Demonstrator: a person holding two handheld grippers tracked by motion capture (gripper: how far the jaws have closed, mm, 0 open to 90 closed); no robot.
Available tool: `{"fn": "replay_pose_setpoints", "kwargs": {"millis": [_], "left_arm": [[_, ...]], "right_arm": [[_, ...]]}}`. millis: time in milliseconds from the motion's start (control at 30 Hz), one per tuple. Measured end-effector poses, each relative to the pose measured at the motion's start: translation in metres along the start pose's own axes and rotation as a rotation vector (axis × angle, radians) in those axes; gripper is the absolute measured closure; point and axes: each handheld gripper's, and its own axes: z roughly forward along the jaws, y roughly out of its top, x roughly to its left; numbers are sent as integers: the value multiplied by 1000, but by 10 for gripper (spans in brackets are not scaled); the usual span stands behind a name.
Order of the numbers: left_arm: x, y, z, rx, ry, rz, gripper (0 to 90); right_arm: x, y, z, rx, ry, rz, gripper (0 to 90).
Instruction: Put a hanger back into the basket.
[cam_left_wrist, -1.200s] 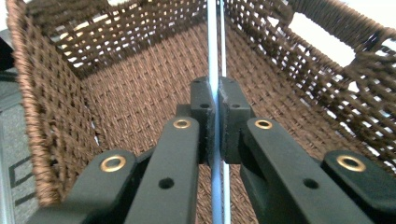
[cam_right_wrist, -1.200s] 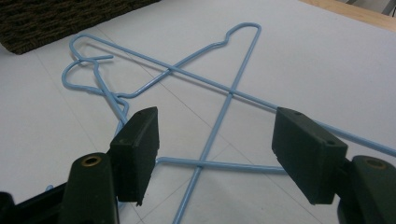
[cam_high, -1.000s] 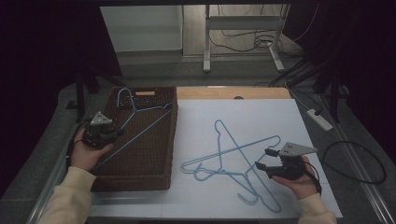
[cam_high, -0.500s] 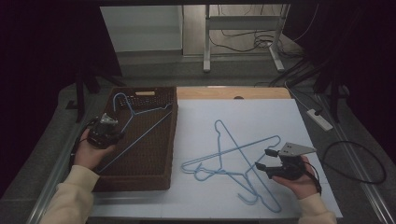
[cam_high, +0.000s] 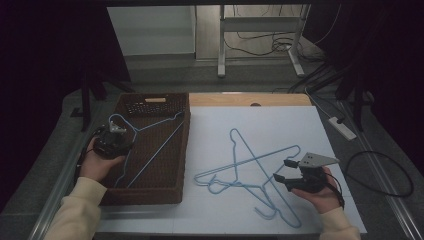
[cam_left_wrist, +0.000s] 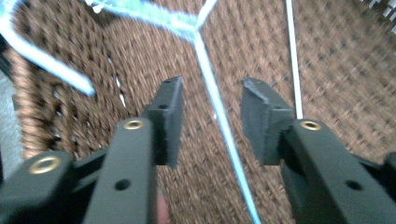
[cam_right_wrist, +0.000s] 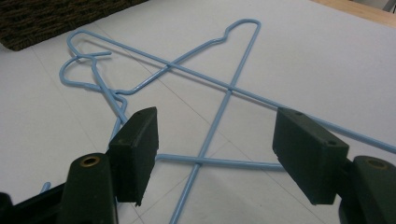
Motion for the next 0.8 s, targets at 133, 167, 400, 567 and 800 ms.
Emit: {"fn": "replay_pose_setpoints", "kwargs": {"millis": [133, 167, 400, 567, 800], "left_arm": [[-3, 1, -17, -77, -17, -5, 460], [-4, 1, -22, -102, -29, 1, 447], [-17, 2, -50, -235, -143, -2, 368], [-31, 0, -64, -284, -194, -2, 357], [-50, -4, -78, -348, -263, 11, 354]], "right_arm": [[0, 0, 0, 1, 1, 1, 320], [0, 0, 1, 0, 1, 2, 319], [-1, 1, 1, -2, 6, 9, 319], [-1, 1, 0, -13, 7, 13, 319], [0, 2, -3, -21, 1, 16, 319]]}}
